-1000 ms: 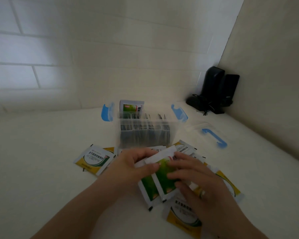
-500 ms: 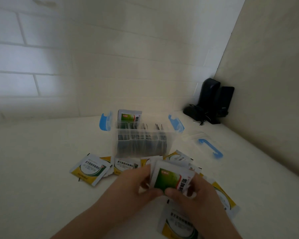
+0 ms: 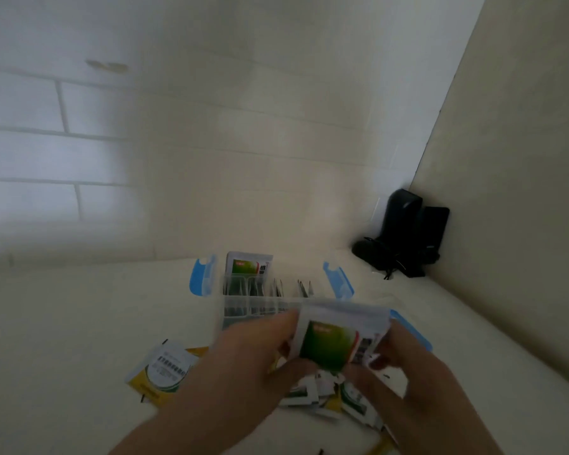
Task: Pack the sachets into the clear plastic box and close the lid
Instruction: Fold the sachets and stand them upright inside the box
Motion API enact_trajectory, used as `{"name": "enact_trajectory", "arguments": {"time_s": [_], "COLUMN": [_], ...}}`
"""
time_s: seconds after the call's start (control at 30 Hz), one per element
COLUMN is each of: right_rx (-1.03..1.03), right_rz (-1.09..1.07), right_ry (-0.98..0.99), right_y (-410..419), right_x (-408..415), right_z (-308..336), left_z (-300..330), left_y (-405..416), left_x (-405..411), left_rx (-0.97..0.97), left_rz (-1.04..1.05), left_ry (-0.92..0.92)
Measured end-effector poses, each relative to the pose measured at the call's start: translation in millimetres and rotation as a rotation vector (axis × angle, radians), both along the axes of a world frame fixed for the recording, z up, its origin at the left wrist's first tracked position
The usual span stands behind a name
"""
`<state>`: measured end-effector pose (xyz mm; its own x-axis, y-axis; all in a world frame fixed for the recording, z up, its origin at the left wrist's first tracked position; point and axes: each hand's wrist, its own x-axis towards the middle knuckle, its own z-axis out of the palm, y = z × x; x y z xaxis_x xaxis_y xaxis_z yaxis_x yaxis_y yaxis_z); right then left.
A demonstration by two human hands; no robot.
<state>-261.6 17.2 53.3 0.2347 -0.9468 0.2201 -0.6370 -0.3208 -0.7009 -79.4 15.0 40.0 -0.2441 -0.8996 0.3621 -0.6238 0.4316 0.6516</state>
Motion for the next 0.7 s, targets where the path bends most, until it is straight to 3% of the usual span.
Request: {"name": "enact_trajectory", "arguments": {"time_s": [0.1, 0.17, 0.33, 0.47, 0.6, 0.7], "right_rx": [-0.210, -0.276, -0.200, -0.181, -0.178, -0.182], "right_rz": [-0.007, 0.002, -0.047, -0.068, -0.067, -0.060], "right_ry": [0.023, -0.027, 0.010, 0.129, 0.202, 0.059], "right_y": [-40.9, -77.0, -159.0, -183.5, -191.6, -188.8], "right_x": [11.3, 24.3, 43.7, 46.1, 43.3, 42.8], "right_z": [33.3, 42.3, 28.7, -9.9, -16.9, -18.4], "left_z": [29.8, 43.6, 37.8, 8.1, 6.9, 8.0], "left_y": [-37.6, -72.3, -141.8, -159.6, -160.1, -156.8], "left_x": [6.9, 11.5, 23.0, 21.2, 22.2, 24.2], "left_rx": [-0.124, -0.214, -0.181, -0.121, -0.179, -0.160], "left_rz": [0.112, 0.194, 0.326, 0.313, 0.291, 0.253], "left_ry": [0.047, -0.021, -0.261, -0.491, -0.288, -0.213]}}
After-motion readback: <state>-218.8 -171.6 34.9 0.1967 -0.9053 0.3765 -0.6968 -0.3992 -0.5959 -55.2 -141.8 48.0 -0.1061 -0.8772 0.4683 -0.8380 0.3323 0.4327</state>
